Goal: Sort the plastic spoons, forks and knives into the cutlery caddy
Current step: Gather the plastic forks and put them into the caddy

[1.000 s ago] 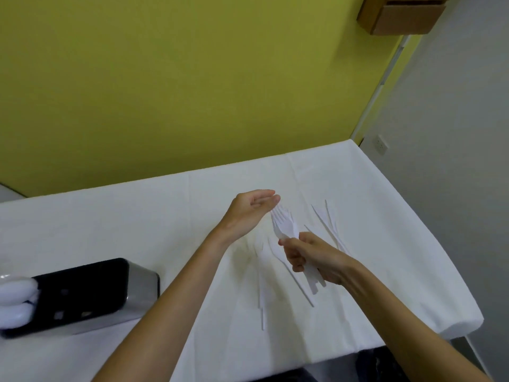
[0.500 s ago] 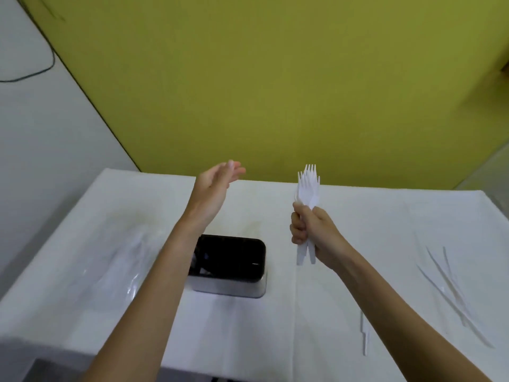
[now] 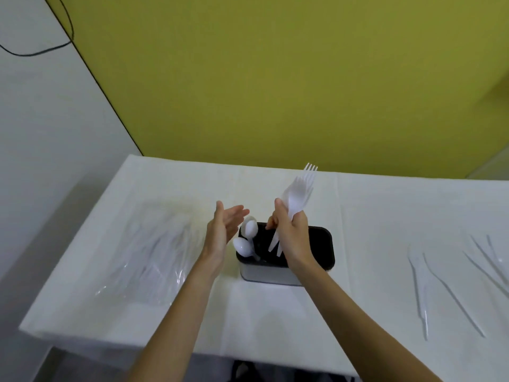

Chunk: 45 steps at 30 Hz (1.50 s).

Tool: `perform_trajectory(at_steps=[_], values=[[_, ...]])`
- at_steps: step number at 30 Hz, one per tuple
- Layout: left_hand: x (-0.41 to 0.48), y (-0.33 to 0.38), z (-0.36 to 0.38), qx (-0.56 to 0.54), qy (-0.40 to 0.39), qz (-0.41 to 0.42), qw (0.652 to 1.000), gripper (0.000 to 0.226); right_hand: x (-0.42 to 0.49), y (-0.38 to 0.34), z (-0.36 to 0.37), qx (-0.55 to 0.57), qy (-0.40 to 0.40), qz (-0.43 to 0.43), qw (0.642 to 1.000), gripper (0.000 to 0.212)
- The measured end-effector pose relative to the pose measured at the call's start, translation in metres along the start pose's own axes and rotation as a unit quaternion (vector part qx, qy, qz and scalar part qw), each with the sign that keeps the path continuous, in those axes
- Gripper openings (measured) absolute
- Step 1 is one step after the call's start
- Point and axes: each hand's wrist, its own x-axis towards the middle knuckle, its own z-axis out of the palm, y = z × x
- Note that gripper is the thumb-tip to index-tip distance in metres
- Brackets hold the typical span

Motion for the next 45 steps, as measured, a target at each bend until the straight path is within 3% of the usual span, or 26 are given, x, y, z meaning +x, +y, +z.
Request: perform_trajectory(at_steps=[5, 10, 15, 20, 25, 29, 36, 41, 45], values=[[-0.003, -0.016, 0.001, -0.031, -0.033, -0.026, 0.999, 0.066, -0.014, 0.009, 0.002, -0.132, 0.037, -0.052, 0.989, 0.024], [-0.002, -0.024, 0.002, -0.068, -0.033, -0.029, 0.997, 0.068, -0.017, 0.011, 0.000, -0.201, 0.066, -0.070, 0.975, 0.037], [-0.003, -0.027, 0.000, -0.079, -0.041, -0.020, 0.996, 0.070, -0.022, 0.010, -0.006, -0.208, 0.055, -0.109, 0.970, 0.038], [-0.005, -0.026, 0.001, -0.080, -0.044, -0.016, 0.996, 0.069, -0.018, 0.004, -0.013, -0.126, 0.040, -0.097, 0.986, 0.029], [-0.004, -0.024, 0.001, -0.073, -0.045, -0.018, 0.996, 0.068, -0.002, 0.002, -0.023, -0.187, -0.011, -0.146, 0.971, 0.022], [-0.004, -0.026, 0.000, -0.071, -0.046, -0.012, 0.996, 0.069, -0.012, 0.007, -0.024, -0.205, -0.025, -0.186, 0.961, 0.030], [-0.003, -0.028, -0.001, -0.070, -0.058, -0.009, 0.996, 0.070, -0.044, 0.033, -0.041, -0.304, -0.111, -0.216, 0.921, 0.072], [-0.002, -0.029, -0.002, -0.068, -0.061, -0.010, 0.996, 0.070, -0.026, 0.027, -0.040, -0.356, -0.078, -0.196, 0.910, 0.052], [-0.001, -0.029, -0.003, -0.065, -0.058, -0.011, 0.996, 0.071, -0.012, 0.021, -0.036, -0.424, -0.025, -0.268, 0.865, 0.038]])
